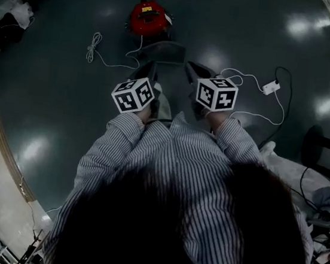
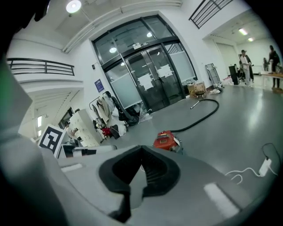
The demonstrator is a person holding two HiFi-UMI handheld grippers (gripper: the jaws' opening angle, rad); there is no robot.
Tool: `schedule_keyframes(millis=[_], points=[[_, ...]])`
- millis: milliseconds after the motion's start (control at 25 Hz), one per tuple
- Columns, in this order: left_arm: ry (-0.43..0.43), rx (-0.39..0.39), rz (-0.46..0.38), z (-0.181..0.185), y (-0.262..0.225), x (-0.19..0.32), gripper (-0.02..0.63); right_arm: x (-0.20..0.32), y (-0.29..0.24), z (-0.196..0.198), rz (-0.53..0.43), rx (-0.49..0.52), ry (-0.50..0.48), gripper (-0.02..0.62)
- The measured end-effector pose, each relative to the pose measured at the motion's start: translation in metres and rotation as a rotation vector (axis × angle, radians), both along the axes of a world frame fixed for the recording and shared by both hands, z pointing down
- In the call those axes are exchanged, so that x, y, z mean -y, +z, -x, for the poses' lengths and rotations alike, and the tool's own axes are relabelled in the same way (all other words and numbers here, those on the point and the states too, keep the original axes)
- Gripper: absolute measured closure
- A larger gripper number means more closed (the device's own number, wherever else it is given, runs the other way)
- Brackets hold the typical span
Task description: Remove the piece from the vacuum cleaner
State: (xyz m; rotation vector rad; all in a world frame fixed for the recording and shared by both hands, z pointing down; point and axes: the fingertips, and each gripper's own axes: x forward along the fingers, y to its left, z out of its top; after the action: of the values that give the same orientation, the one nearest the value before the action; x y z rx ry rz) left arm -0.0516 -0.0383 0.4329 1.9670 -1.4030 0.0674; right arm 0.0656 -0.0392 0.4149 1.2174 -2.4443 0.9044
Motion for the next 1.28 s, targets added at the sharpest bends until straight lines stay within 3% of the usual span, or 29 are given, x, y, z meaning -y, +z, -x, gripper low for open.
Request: schedule_keyframes(millis=[160, 280, 560, 880, 1080, 1280], points=[[0.028, 0.002, -0.047, 0.030, -0.019, 0.086, 0.604, 0.074, -0.013, 0.031, -0.025, -0.015, -0.006, 0.594], [0.075, 0.043, -0.021, 0.033, -0.007, 0.120, 0.604, 0.105, -0.008, 0.039, -0.010, -0.024, 0.011, 0.594], [0.059, 0.036, 0.095, 0.036, 0.035, 0.145, 0.604, 0.138, 0.026, 0.034, 0.105, -0.045, 0.013, 0.594], [0.031, -0.028, 0.201, 0.041, 0.073, 0.158, 0.604, 0.163, 0.055, 0.037, 0.146, -0.050, -0.114, 0.594], [0.138, 0.039, 0.239, 0.038, 0.123, 0.174, 0.603, 0.187, 0.115, 0.030, 0.170, -0.136, -0.152, 0.594], [0.281, 0.155, 0.294, 0.029, 0.196, 0.184, 0.603, 0.198, 0.192, 0.039, 0.152, -0.247, -0.266, 0.592]])
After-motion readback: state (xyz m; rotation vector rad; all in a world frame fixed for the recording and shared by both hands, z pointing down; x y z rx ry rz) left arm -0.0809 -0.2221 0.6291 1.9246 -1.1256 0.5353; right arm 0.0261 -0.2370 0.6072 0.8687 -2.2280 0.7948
